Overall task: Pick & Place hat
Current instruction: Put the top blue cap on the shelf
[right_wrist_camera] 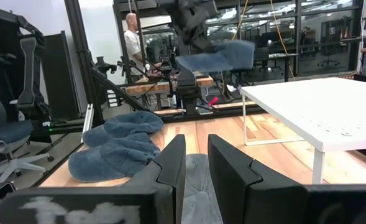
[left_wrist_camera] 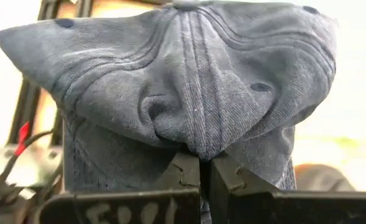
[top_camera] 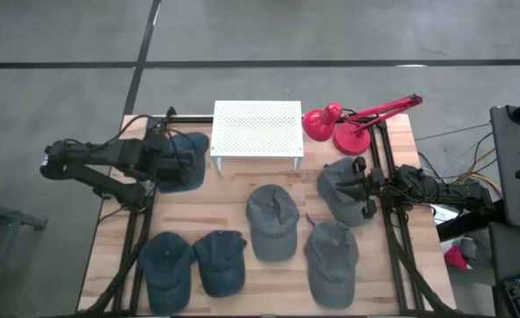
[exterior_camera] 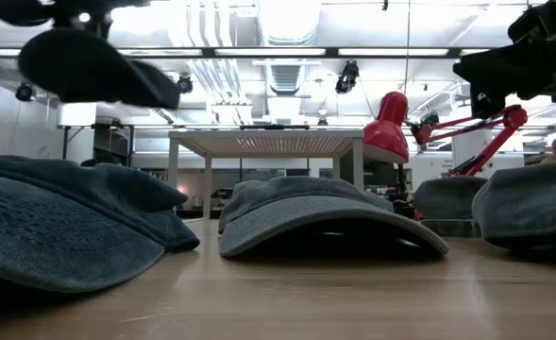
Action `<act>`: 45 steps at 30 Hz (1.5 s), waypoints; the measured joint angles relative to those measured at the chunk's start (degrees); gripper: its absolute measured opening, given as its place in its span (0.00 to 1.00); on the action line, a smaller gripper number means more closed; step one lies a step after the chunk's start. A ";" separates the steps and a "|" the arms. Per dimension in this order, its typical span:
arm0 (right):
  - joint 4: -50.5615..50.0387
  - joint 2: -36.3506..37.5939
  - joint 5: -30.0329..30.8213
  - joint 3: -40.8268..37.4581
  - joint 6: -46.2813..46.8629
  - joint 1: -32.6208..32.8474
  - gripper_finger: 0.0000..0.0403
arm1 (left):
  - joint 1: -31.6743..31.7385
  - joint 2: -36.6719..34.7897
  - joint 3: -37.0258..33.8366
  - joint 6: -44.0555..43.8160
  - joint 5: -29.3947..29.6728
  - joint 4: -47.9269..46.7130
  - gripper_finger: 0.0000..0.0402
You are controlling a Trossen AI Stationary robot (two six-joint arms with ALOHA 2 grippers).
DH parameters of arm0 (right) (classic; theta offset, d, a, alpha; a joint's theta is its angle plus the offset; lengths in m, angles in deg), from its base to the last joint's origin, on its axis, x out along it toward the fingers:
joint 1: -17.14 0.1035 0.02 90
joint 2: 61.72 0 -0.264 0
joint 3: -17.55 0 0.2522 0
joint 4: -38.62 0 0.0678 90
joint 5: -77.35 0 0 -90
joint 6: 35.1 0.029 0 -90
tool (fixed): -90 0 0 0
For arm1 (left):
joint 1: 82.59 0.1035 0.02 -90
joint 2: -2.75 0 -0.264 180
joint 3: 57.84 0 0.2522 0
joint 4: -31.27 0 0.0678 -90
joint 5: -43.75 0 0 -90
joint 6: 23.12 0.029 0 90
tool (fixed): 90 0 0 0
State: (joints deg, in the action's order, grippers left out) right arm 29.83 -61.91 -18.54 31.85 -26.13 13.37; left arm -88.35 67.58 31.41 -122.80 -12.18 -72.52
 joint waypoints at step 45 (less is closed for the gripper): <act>0.03 0.00 -0.09 0.01 7.53 -0.02 0.16 | 8.30 38.68 39.31 42.04 20.67 40.10 0.00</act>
State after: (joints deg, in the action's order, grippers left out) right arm 29.86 -61.91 -18.63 31.86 -18.59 13.35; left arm -80.05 106.27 70.72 -80.76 8.49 -32.42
